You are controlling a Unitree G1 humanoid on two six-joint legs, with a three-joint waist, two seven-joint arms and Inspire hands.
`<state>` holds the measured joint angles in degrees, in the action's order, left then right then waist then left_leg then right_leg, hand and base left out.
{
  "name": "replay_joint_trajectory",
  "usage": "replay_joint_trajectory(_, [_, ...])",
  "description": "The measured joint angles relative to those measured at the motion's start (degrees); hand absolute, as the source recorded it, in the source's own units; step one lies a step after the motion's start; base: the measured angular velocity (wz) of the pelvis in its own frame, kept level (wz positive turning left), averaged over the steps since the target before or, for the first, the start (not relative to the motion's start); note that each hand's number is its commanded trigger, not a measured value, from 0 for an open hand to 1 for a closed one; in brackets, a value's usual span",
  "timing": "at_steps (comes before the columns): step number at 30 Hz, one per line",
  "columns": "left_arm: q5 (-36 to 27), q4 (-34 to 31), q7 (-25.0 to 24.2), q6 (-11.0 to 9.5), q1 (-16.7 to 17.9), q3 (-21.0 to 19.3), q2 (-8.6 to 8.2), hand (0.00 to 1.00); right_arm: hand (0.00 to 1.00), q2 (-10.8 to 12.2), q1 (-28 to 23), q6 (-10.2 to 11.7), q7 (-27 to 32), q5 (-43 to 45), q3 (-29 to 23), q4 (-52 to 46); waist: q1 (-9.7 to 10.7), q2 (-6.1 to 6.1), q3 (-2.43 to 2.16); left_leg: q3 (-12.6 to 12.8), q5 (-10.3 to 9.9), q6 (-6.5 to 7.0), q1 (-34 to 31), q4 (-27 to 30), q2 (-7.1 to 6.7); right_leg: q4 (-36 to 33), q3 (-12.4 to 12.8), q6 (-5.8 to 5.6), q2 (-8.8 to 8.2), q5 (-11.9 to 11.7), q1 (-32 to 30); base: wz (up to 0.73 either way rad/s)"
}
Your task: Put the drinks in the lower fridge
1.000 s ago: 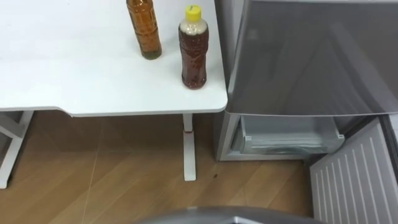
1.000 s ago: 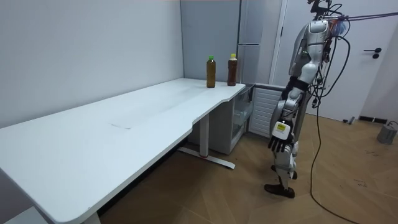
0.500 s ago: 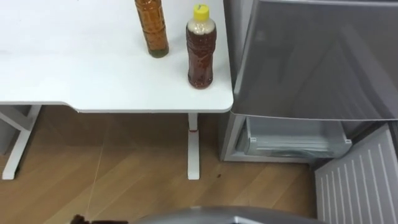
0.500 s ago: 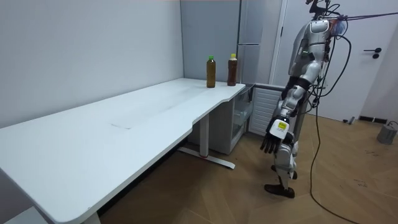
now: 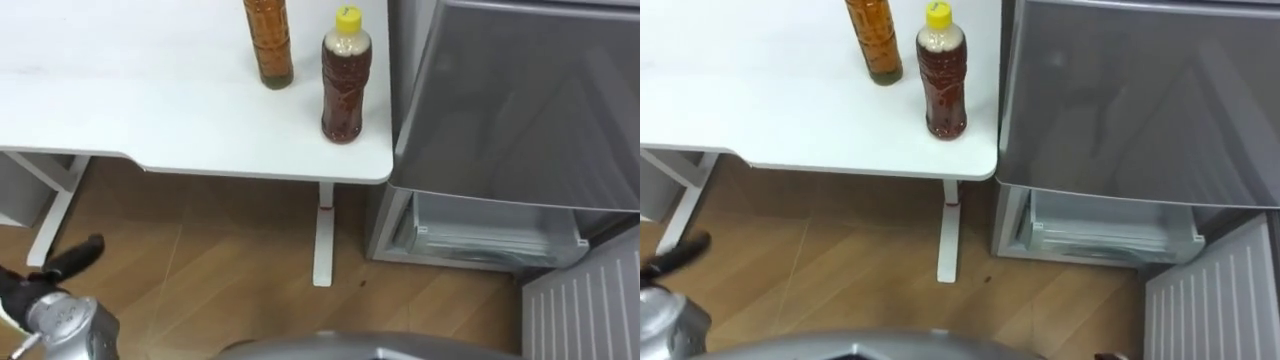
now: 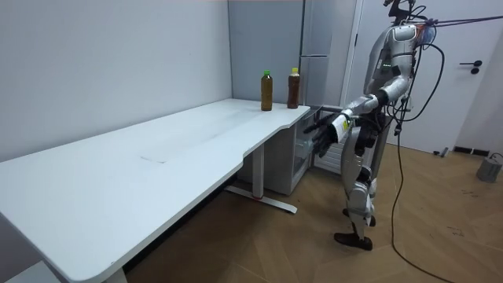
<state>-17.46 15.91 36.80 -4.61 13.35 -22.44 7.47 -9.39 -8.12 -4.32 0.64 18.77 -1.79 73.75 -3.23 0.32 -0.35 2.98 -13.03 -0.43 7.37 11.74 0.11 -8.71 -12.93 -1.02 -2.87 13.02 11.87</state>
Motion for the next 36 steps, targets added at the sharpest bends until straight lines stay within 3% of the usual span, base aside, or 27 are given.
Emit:
replay_joint_trajectory(2, [0.23, -6.13, 1.73, -1.68, -0.06, -0.02, 0.28, 0.0, 0.0, 0.01, -0.88, 0.22, -0.06, -0.25, -0.17, 0.0, 0.05, 0.04, 0.0, -0.29, 0.0, 0.0, 0.07, 0.0, -0.07, 0.03, -0.07, 0.0, -0.01, 0.0, 0.15, 0.0])
replay_joint_trajectory(7, [1.24, -17.99, 4.23, -3.25, -0.03, -0.04, 0.38, 0.0, 0.0, 0.07, -2.26, 0.71, -1.2, 0.31, -0.21, -0.35, 0.09, -0.15, 0.1, -0.61, 0.0, 0.0, -0.16, 0.14, -0.07, 0.07, -0.14, 0.01, 0.02, 0.01, 0.02, 0.01])
replay_joint_trajectory(9, [2.43, -22.36, 3.68, -3.4, -0.04, 0.04, 0.56, 0.0, 0.0, 0.32, -2.08, 0.75, -2.01, 0.96, -0.21, -0.19, 0.47, -0.61, 0.34, -0.67, 0.0, 0.0, -0.31, 0.14, -0.07, 0.09, -0.18, 0.01, 0.03, 0.01, -0.09, 0.02])
replay_joint_trajectory(10, [2.52, -25.23, 3.12, -3.51, -0.08, 0.04, 0.6, 0.0, 0.0, 0.55, -1.97, 0.8, -2.38, 1.05, -0.21, -0.01, 0.87, -0.39, 0.21, -0.72, 0.0, 0.0, -0.44, 0.28, -0.09, 0.12, -0.18, 0.01, 0.02, 0.01, -0.11, 0.04])
replay_joint_trajectory(14, [3.28, -32.94, 0.39, -4.5, -0.78, 0.39, 1.42, 0.0, 0.0, 0.96, -2.05, 2.17, -3.39, 0.22, -0.47, 0.06, 2.08, -0.56, 0.41, -0.86, 0.0, 0.0, -0.68, 0.56, -0.12, 0.11, -0.32, 0.01, 0.02, 0.0, -0.05, 0.02])
replay_joint_trajectory(19, [4.85, -37.29, -3.67, -6.28, -3.04, 2.44, 2.84, 0.0, 0.0, 0.71, -1.74, 3.03, -4.08, -0.49, -0.53, 1.75, 3.04, -0.34, 0.56, -0.79, 0.01, 0.01, -1.8, 1.01, -0.09, 0.03, -0.25, 0.06, 0.07, -0.02, -1.03, 0.0])
replay_joint_trajectory(21, [5.01, -38.65, -5.54, -6.29, -3.84, 3.78, 3.18, 0.0, 0.0, 0.73, -1.79, 3.01, -4.63, -0.43, -0.55, 1.76, 3.14, -0.52, 0.8, -0.72, 0.01, 0.02, -1.8, 1.0, -0.11, 0.01, -0.23, 0.06, 0.06, -0.03, -0.99, 0.0])
replay_joint_trajectory(26, [8.08, -40.25, -10.98, -6.22, -4.2, 7.68, 3.54, 0.0, 0.0, 0.68, -2.0, 2.89, -5.36, -0.19, -0.54, 1.68, 4.6, -0.6, 0.82, -0.59, 0.01, 0.02, -1.77, 0.94, -0.12, 0.08, 0.24, 0.06, 0.1, -0.03, -1.09, -0.01])
replay_joint_trajectory(29, [8.02, -40.25, -13.98, -5.46, -5.43, 9.29, 3.53, 0.0, 0.0, 0.67, -1.74, 2.76, -6.28, -0.23, -0.4, 2.25, 4.86, -0.53, 0.55, -0.01, 0.01, 0.01, -1.75, 0.93, -0.02, -0.02, 0.85, 0.07, 0.14, -0.04, -0.97, -0.08])
replay_joint_trajectory(36, [8.0, -40.25, -19.1, -5.07, -7.76, 9.53, 3.76, 0.0, 0.0, 0.55, 0.29, 1.75, -7.75, 0.01, 0.01, 4.24, 6.39, -0.29, 0.72, 0.04, 0.01, 0.02, -1.73, 0.96, 0.03, -0.05, 1.23, 0.11, 0.23, -0.11, -1.09, -0.01])
